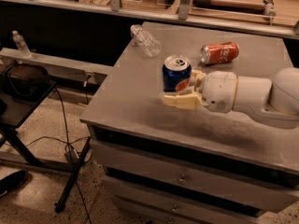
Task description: Knock pepsi can over
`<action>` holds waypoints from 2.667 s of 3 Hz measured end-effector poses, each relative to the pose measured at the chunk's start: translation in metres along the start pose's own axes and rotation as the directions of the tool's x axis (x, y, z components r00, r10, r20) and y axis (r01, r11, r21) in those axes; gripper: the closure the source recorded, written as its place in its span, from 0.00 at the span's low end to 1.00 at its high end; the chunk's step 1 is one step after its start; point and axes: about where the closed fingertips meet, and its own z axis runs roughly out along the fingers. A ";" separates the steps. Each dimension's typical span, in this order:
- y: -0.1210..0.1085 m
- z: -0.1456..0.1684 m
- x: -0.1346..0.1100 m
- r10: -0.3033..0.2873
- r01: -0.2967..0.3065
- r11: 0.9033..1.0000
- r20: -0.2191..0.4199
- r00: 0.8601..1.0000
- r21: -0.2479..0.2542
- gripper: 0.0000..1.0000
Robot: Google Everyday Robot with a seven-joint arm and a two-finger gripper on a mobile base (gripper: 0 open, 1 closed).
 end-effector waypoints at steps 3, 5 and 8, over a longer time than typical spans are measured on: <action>-0.078 -0.002 -0.071 -0.206 0.210 0.977 0.111 0.972 -0.029 1.00; -0.081 -0.007 -0.075 -0.271 0.272 0.962 0.046 0.962 -0.020 1.00; -0.090 -0.067 -0.054 -0.409 0.341 0.913 -0.493 0.768 -0.224 1.00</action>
Offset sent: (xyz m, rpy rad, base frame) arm 0.0852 -0.0245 0.0842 0.0150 -0.2302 0.1190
